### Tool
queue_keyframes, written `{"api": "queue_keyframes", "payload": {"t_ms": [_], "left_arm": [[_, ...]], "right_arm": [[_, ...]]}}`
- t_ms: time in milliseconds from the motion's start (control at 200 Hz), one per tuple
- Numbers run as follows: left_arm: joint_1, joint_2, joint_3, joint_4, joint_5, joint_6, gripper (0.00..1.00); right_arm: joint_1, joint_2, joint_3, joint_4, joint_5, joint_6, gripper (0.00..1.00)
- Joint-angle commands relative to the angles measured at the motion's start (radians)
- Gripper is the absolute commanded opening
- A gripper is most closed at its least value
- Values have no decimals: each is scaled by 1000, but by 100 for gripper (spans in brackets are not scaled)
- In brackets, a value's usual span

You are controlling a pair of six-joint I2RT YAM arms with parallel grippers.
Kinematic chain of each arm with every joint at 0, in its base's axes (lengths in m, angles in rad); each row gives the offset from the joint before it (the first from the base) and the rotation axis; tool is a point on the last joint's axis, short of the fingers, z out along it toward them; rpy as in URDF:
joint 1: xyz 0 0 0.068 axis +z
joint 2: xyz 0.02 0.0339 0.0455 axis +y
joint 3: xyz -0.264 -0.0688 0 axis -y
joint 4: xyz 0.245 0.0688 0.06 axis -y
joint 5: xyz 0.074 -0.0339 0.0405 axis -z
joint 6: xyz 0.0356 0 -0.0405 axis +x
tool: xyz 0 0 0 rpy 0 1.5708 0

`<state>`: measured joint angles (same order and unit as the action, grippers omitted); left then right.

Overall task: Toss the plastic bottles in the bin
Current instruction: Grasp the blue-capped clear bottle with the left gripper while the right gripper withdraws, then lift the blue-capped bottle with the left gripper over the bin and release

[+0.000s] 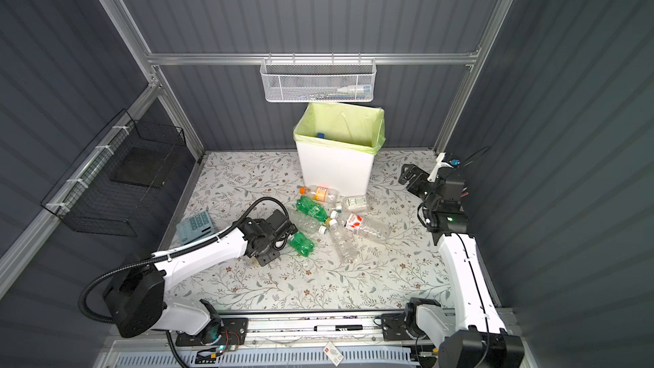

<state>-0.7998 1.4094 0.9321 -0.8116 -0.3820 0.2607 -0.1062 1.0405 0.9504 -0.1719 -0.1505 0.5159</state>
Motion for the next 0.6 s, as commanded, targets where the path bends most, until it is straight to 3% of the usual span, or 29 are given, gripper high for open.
{"api": "queue_keyframes", "payload": {"t_ms": [0, 145, 320, 435, 595], "left_arm": [[-4, -88, 50, -20, -9, -24, 48], [-2, -207, 91, 5, -40, -34, 47], [-2, -376, 188, 146, -193, -60, 49], [-2, -493, 233, 410, -264, -9, 49], [-2, -541, 227, 922, -165, 116, 53]], "right_arm": [[-7, -2, -13, 14, -3, -6, 99], [-12, 1, -36, 7, 7, -21, 99], [-24, -9, -77, 7, -4, -8, 99], [-33, -29, -96, 5, -9, -2, 99], [-48, -61, -99, -7, -12, -1, 99]]}}
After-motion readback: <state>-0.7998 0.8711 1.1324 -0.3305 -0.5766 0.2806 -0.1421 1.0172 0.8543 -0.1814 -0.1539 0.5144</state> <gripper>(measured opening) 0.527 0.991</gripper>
